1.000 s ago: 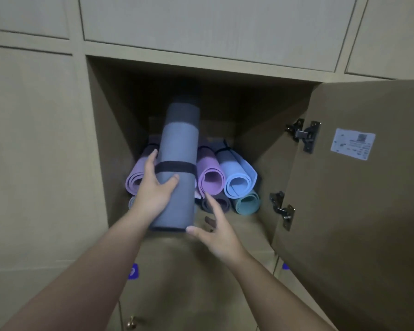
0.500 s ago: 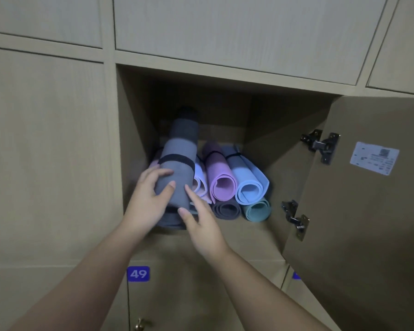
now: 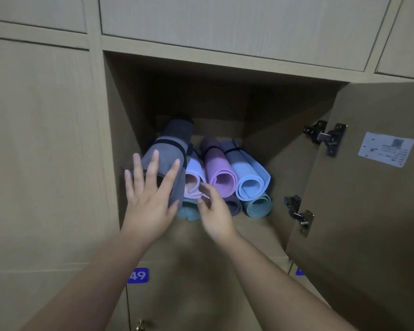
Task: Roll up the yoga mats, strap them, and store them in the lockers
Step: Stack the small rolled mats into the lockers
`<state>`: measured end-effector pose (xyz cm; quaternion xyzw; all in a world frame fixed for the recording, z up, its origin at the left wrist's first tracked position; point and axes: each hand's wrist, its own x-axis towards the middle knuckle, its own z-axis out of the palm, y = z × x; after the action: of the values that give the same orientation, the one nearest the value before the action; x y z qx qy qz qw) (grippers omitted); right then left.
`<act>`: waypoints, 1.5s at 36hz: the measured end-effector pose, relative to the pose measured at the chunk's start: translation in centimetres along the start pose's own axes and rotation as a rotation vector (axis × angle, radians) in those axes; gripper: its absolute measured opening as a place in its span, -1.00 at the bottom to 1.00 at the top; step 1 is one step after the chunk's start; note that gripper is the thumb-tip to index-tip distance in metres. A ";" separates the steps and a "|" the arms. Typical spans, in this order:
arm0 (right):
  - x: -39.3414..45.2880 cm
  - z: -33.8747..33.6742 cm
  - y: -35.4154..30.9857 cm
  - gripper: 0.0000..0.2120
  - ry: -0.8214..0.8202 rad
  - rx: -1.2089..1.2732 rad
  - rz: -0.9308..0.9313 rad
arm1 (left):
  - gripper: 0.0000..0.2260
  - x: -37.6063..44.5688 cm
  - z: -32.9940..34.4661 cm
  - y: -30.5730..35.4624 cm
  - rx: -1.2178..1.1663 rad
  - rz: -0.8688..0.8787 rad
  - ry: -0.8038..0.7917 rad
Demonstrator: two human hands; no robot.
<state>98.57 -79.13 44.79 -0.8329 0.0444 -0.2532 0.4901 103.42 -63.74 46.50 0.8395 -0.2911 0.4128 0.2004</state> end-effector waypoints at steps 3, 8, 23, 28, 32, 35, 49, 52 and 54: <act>-0.1 -1.0 3.3 -0.58 -0.001 -0.124 0.074 | -0.13 1.1 0.6 -0.3 0.071 -0.056 0.064; -0.9 -3.0 8.5 -0.38 -0.170 -0.557 0.235 | -0.26 3.9 1.4 -0.9 0.142 -0.138 0.047; -1.5 -3.6 11.4 -0.45 -0.441 -0.968 0.314 | -0.31 0.7 6.5 -1.5 0.064 -0.032 0.121; -1.3 -3.6 11.7 -0.46 -0.469 -0.977 0.315 | -0.16 -0.8 7.9 -1.7 0.070 -0.077 -0.020; -1.5 -3.5 11.7 -0.46 -0.458 -0.963 0.313 | -0.21 -0.6 8.1 -1.8 0.110 -0.097 -0.095; -1.5 -3.4 11.9 -0.46 -0.447 -0.967 0.314 | -0.31 0.1 8.4 -2.2 0.106 -0.117 -0.152; -1.7 -3.4 11.7 -0.47 -0.433 -0.964 0.295 | -0.26 5.1 9.4 -1.9 0.040 -0.245 -0.389; -1.7 -3.4 11.6 -0.47 -0.430 -0.954 0.298 | -0.28 4.6 9.0 -1.5 0.046 -0.232 -0.432; -1.8 -3.5 11.5 -0.46 -0.425 -0.937 0.300 | -0.32 4.3 8.3 -0.8 0.013 -0.249 -0.451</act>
<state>97.42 -87.32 35.82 -0.9798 0.1710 0.0409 0.0950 110.83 -69.30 45.15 0.9410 -0.2203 0.1890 0.1739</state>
